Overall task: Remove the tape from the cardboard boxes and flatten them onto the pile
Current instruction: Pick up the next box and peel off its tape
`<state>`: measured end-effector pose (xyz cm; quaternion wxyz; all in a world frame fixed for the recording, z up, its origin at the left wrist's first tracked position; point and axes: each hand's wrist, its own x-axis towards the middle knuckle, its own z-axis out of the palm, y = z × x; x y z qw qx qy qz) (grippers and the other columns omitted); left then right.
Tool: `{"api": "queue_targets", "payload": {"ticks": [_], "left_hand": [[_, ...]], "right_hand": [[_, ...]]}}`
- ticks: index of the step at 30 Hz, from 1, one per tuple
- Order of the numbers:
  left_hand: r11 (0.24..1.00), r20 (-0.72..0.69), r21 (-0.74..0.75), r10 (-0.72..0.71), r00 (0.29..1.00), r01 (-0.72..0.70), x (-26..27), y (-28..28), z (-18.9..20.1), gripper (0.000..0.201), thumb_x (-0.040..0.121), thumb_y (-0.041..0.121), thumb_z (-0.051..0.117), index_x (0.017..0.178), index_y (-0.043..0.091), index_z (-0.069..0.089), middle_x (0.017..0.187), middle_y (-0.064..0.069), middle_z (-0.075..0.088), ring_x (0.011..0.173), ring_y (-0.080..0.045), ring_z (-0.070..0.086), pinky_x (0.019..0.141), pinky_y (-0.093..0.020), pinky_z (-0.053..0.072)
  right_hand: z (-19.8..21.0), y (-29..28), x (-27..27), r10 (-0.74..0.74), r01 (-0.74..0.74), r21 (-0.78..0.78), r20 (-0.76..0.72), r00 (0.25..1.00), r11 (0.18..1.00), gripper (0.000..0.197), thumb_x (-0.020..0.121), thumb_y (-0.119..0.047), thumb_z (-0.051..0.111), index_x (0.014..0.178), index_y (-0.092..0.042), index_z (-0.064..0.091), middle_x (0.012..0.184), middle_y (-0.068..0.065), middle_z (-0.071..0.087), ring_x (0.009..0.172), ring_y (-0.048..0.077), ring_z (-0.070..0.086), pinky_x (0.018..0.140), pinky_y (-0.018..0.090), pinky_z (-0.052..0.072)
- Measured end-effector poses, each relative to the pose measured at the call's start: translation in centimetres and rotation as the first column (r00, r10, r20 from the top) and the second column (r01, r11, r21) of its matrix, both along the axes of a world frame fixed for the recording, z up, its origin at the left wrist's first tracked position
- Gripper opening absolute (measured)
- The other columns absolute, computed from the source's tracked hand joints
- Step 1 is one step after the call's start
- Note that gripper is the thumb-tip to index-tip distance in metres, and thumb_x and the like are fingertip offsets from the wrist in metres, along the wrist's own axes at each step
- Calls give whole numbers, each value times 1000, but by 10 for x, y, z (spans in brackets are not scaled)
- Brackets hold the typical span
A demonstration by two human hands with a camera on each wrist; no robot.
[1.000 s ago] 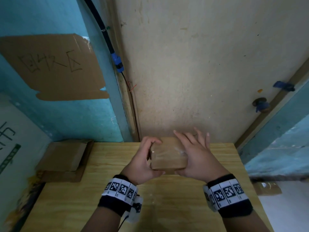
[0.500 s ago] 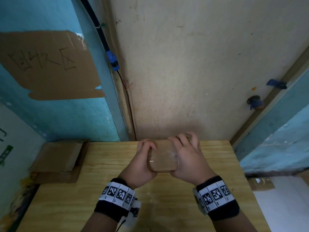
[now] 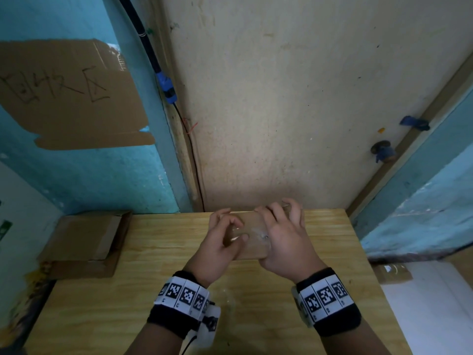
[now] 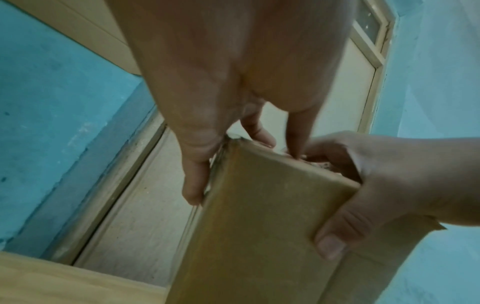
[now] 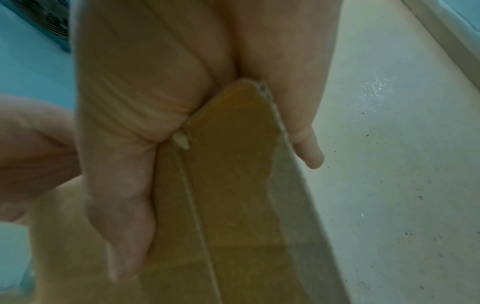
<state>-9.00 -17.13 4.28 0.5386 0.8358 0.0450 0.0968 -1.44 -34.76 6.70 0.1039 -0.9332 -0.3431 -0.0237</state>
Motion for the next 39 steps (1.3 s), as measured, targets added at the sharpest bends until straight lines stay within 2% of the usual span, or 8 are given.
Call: {"api": "queue_targets", "payload": {"ticks": [5,12,17,24,29,33,37,39], "left_hand": [[985,31,152,82,996,-86,4,-7,1,10,98,21,58,89,25,57,150,9,32,140,-2,30,116,-27,28],[939,221,253,180,959,-234,-2,-12,2,11,97,24,60,108,24,62,147,8,43,140,-11,39,115,-36,36],[620,239,762,-1,971,-186,-1,-11,3,24,91,14,59,111,16,73,141,-6,59,139,-22,48,111,-55,37],[920,120,368,96,988,-135,15,-4,7,4,95,21,62,94,22,65,156,-3,39,153,-19,15,123,-44,20],[934,15,343,-110,994,98,21,5,8,10,96,14,55,88,20,53,161,-7,29,155,-17,1,124,-51,14],[946,-38,182,-267,963,269,17,11,12,13,97,9,56,87,18,53,166,-1,17,153,-3,-9,125,-42,12],[966,47,10,-257,965,257,11,10,25,11,99,9,54,89,11,54,150,7,48,152,-1,7,121,-24,15],[978,54,17,-208,977,208,10,11,25,10,101,12,53,91,12,56,129,9,64,150,-1,17,122,-30,20]], "right_hand": [[-2,-1,-5,6,-6,6,-15,1000,1000,96,55,-41,78,143,-27,43,133,-5,43,139,36,25,114,62,32],[4,-3,-1,-4,4,33,-7,1000,999,98,53,-43,78,144,-25,45,131,-5,44,139,36,25,115,61,33],[3,2,-2,-67,67,44,9,998,997,97,55,-41,76,144,-23,44,129,-2,44,135,36,28,113,62,34],[-2,0,1,-51,50,29,25,998,998,98,53,-38,78,144,-21,46,127,0,45,134,39,31,112,59,37],[-7,-3,3,-47,48,13,-68,997,999,102,52,-49,78,145,-25,44,129,-3,47,132,35,32,110,50,42],[-10,-11,11,-55,72,61,-242,969,996,112,46,-61,82,146,-30,42,126,-8,44,125,26,32,105,41,44],[-10,-17,17,-84,144,176,-307,948,974,114,40,-61,85,143,-33,43,118,-12,41,116,20,32,97,39,46],[-10,-17,19,-75,140,180,-330,941,974,115,41,-61,87,143,-32,43,120,-12,41,117,19,32,97,39,46]]}}
